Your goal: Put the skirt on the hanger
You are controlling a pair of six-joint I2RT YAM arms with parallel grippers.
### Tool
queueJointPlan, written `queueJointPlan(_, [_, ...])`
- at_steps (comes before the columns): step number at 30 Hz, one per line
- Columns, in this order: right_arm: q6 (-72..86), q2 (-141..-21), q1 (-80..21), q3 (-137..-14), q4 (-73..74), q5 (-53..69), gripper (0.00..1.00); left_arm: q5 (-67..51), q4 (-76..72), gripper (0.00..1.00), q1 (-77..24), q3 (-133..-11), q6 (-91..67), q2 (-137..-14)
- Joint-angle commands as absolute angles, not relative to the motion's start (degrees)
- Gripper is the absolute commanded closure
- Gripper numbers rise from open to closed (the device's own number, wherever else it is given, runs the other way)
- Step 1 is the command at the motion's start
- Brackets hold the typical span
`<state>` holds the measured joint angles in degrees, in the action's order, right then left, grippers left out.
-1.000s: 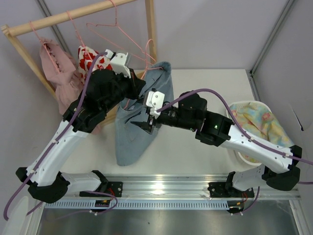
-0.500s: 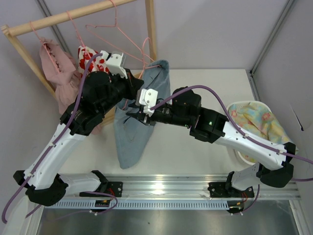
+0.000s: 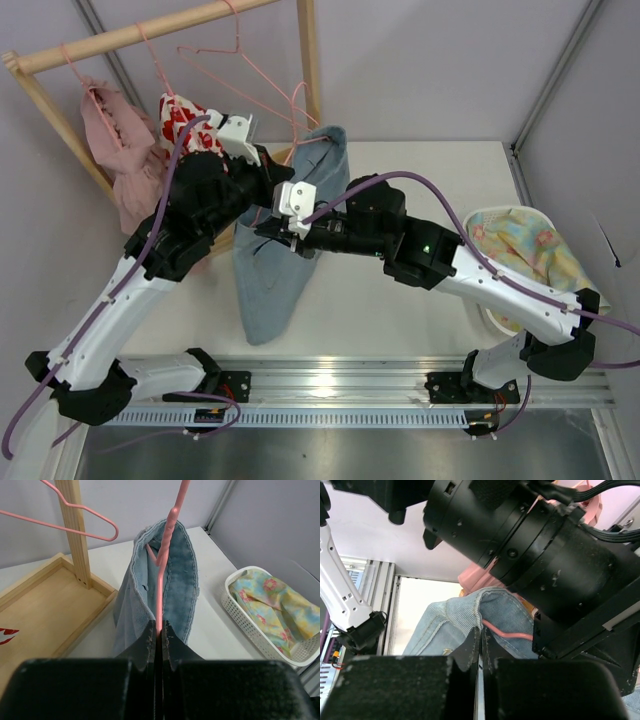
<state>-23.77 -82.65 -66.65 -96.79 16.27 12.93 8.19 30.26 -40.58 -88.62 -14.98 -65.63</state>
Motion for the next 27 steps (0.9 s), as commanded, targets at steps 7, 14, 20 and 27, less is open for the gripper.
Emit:
queueJointPlan(7, [-18.7,-80.8,-66.8,-100.0,11.5,7.7,1.00,7.6,19.3,1.00,-40.3,-83.3,-13.5,-59.6])
queueJointPlan(14, [-17.6,-80.2,-66.4,-101.4,11.0,0.5,1.00,7.1,17.5,1.00,-40.3,-80.8,-13.9,-57.6])
queueJointPlan(20, [-17.4,-78.5,-66.0,-100.8,9.6,0.1,1.00,7.4,17.4,1.00,-40.3,-79.6,-14.1,-56.2])
queueJointPlan(27, [-15.5,-79.0,-65.4,-102.8,15.1,2.1,0.88,5.5,18.9,1.00,-40.3,-82.8,-13.5,-56.5])
